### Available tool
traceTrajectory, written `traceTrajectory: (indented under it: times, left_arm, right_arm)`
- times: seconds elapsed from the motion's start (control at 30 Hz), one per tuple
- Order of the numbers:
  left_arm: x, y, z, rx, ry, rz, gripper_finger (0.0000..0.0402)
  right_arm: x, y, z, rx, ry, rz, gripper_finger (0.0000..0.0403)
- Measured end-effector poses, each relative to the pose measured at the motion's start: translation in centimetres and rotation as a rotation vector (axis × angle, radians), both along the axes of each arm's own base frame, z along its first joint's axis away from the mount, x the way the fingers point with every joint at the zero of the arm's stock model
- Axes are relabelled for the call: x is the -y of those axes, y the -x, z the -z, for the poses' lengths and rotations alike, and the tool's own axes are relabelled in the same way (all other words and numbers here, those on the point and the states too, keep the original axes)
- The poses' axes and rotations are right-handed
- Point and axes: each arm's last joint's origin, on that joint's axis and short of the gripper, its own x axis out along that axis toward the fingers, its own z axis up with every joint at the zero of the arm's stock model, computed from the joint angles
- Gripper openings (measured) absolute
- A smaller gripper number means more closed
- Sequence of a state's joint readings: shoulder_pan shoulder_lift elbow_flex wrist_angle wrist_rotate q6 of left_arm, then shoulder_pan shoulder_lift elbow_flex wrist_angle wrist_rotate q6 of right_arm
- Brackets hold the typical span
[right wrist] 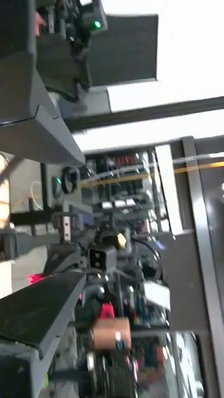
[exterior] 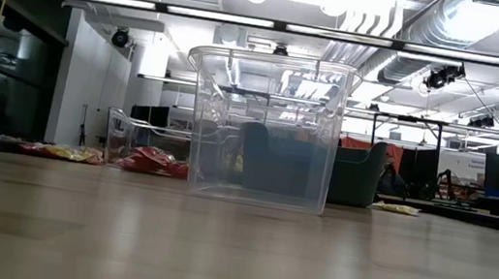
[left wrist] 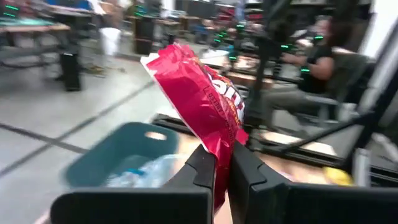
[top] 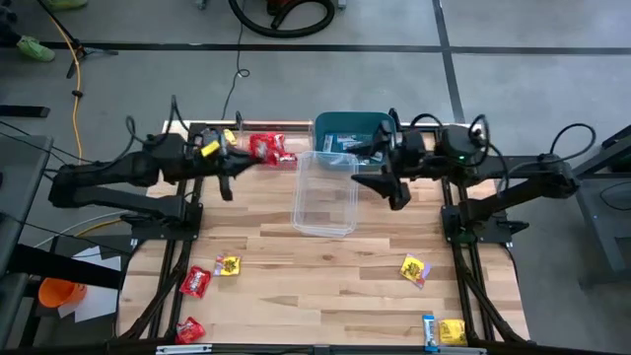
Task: Sort candy
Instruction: Put the red candy into the transparent bin
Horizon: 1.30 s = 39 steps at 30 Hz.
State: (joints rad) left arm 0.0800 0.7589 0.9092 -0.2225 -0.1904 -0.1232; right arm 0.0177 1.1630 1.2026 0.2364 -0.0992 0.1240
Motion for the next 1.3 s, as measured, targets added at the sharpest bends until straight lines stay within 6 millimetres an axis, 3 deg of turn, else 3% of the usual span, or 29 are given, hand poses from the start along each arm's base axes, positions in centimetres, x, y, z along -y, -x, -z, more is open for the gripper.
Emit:
traceTrajectory:
  times: [0.2,0.33,0.47,0.57,0.73,0.87,1.0,1.17,1.3]
  left_arm:
    - [-2.0,0.4,0.2,-0.036,-0.037,-0.141,0.0]
    - [-4.9,-0.4,1.8,-0.176,-0.016,-0.346,0.0001]
    - [-9.0,-1.2,4.0,-0.307,0.069,-0.422,0.0001]
    - [-11.8,-1.8,6.9,-0.465,0.195,-0.452,0.0001]
    - [-15.1,-2.4,11.0,-0.648,0.359,-0.56,0.0007]
    - [-16.2,-3.3,13.4,-0.734,0.428,-0.575,0.0024]
    - [-16.6,-3.7,14.3,-0.743,0.467,-0.606,0.0056]
    - [-16.3,-3.9,13.3,-0.64,0.498,-0.618,0.0111]
    - [-15.6,-3.9,11.1,-0.508,0.547,-0.615,0.0146]
  right_arm:
    - [0.2,0.8,-0.8,0.057,-0.014,0.048,0.0288]
    - [0.5,0.8,-0.8,0.054,-0.043,0.125,0.0288]
    - [1.0,0.7,-0.6,0.033,-0.065,0.211,0.0288]
    - [1.2,0.7,-0.4,0.011,-0.075,0.254,0.0288]
    - [1.4,0.6,0.2,-0.049,-0.08,0.303,0.0288]
    - [1.4,0.5,0.7,-0.102,-0.075,0.318,0.0288]
    - [1.4,0.4,1.1,-0.142,-0.068,0.32,0.0288]
    - [1.5,1.2,1.4,-0.213,-0.039,0.332,0.0288]
    - [2.2,3.0,0.9,-0.224,-0.007,0.367,0.0288]
